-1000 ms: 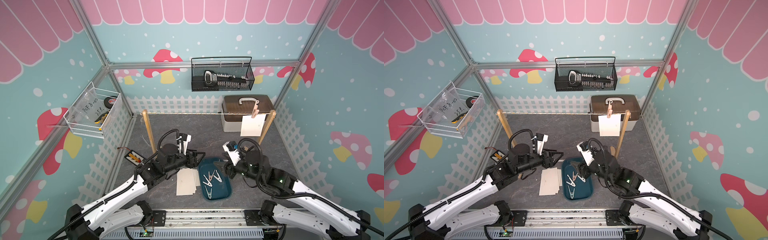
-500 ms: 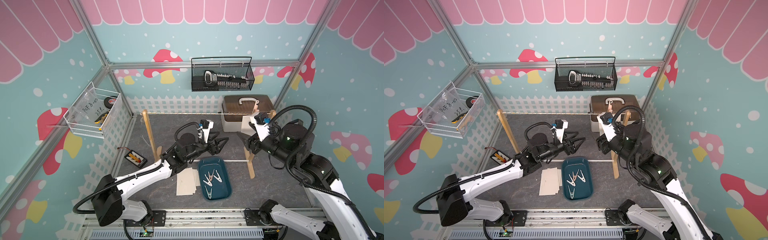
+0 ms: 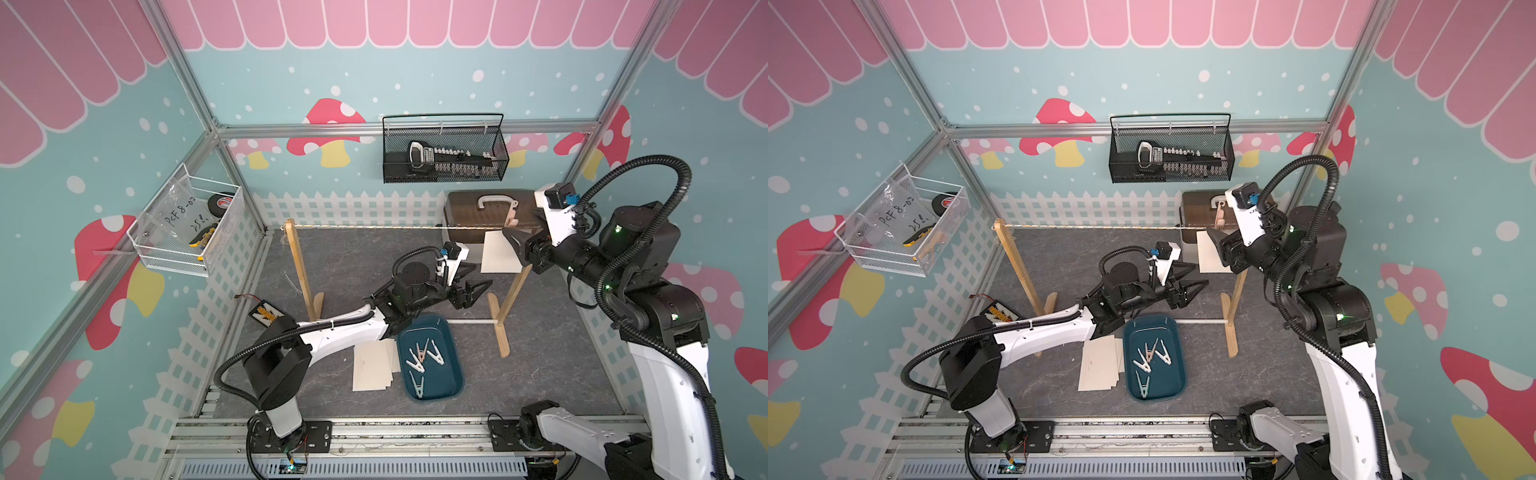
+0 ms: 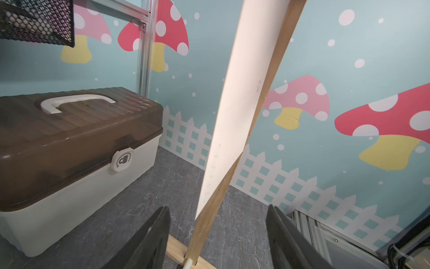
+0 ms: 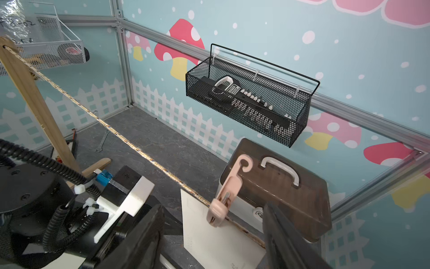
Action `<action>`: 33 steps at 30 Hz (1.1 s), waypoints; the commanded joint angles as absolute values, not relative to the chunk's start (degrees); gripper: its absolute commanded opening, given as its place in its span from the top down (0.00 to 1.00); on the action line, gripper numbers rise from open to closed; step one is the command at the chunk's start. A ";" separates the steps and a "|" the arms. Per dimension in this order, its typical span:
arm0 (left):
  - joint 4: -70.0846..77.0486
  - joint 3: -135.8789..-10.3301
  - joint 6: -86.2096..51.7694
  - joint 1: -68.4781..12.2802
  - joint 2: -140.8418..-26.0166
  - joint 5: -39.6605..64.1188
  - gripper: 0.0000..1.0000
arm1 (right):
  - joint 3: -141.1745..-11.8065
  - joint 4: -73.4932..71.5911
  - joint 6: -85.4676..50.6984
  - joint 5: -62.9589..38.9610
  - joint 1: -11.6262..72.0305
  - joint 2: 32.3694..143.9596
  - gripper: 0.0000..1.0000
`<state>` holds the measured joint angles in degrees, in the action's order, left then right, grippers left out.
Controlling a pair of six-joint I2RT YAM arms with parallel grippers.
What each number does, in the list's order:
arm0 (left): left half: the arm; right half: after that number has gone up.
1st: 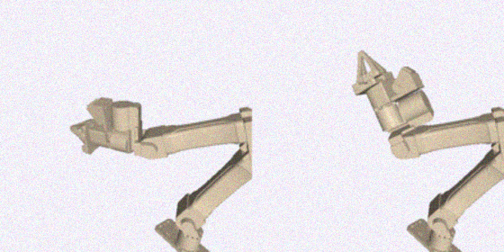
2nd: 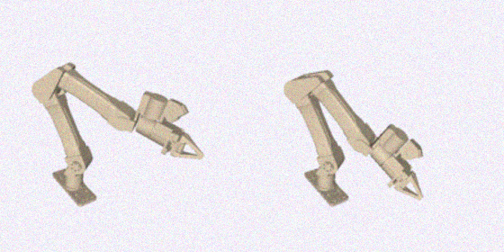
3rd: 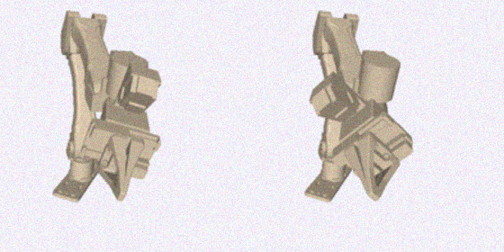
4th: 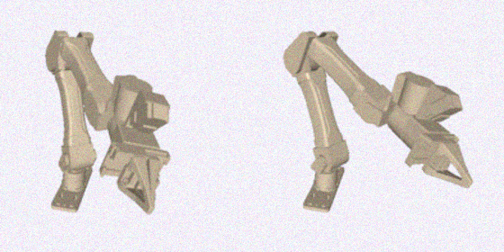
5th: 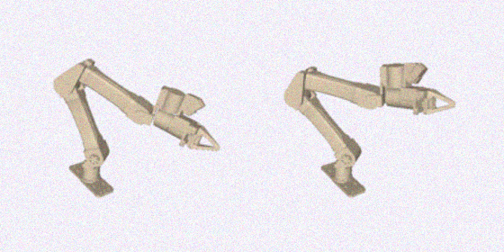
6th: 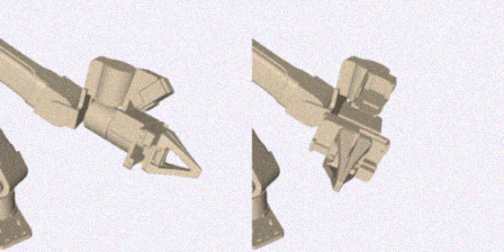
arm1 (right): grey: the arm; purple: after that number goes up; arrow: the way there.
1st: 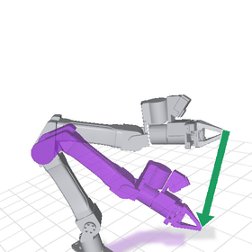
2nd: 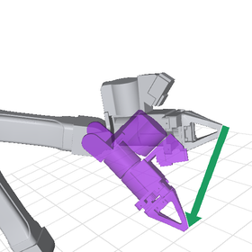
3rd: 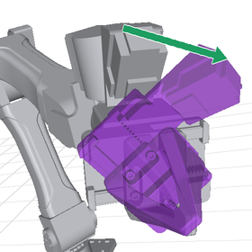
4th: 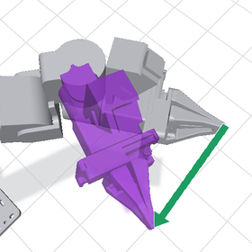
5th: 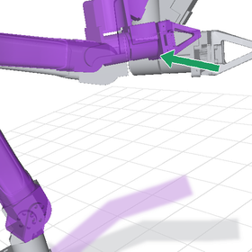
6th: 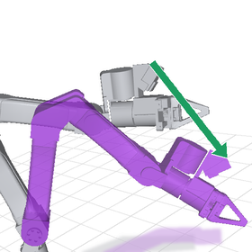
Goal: Remove the postcards from the strings
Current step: Pinch the postcard on the clothesline.
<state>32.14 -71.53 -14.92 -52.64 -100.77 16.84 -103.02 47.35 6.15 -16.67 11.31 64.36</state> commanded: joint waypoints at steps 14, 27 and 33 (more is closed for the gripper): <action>38.80 -78.77 -14.01 -52.08 -108.15 25.52 0.54 | -110.30 43.55 0.95 -63.09 -12.16 72.96 0.34; 44.57 -78.30 -17.74 -49.44 -109.06 30.88 0.87 | -105.63 36.12 -0.51 -69.48 -13.36 73.09 0.32; 44.72 -78.48 -18.07 -48.88 -108.59 33.25 0.96 | -105.47 36.13 -0.55 -70.98 -13.37 73.99 0.31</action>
